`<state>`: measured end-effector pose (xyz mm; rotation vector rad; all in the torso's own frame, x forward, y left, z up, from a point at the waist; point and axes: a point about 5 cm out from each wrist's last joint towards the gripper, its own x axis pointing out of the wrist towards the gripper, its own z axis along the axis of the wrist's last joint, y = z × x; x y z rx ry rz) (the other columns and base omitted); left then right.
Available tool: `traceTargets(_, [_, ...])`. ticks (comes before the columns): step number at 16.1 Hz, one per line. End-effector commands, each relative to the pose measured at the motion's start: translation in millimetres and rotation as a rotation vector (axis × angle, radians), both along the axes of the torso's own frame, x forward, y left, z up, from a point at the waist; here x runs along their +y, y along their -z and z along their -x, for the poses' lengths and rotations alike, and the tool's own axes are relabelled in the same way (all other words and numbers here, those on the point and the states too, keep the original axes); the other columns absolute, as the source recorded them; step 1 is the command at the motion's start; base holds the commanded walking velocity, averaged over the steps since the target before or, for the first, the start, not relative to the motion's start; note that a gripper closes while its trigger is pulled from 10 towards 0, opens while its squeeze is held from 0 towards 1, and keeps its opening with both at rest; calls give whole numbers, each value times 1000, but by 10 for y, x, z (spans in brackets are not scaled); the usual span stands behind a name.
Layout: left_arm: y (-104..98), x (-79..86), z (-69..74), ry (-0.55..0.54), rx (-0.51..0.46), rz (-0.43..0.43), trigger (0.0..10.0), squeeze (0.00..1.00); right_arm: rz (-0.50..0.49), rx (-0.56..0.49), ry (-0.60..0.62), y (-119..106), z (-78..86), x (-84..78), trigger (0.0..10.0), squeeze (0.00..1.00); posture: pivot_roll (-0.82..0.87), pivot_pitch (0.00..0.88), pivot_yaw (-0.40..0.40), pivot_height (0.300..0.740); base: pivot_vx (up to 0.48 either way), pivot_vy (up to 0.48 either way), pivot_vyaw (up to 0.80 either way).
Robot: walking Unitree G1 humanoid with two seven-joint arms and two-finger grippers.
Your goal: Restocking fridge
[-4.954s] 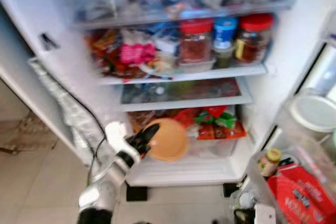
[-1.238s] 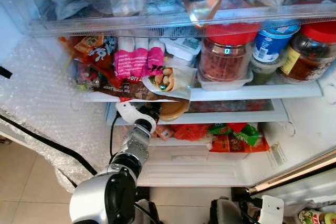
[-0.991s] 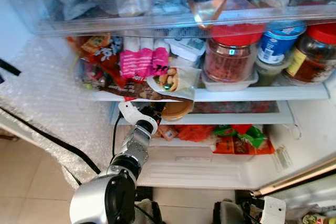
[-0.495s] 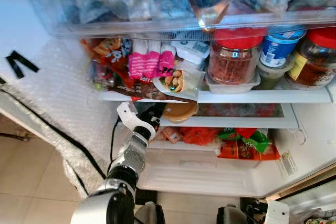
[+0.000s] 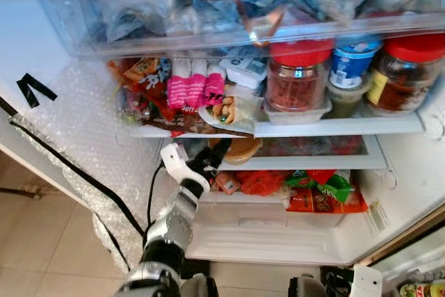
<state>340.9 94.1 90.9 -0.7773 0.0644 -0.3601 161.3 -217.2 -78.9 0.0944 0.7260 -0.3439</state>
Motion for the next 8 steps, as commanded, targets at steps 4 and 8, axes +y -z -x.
traceTargets(4, [57, 102, 131, 9, 11, -83, 10000, 0, -77, 151, -25, 197, 308, 236, 10000, 0, -126, 126, 163, 647, 0, 0, 0])
traceTargets(8, [32, 103, 265, 112, -39, -220, 10000, 0, -78, 150, -26, 196, 302, 241, 10000, 0, -120, 128, 164, 647, 0, 0, 0])
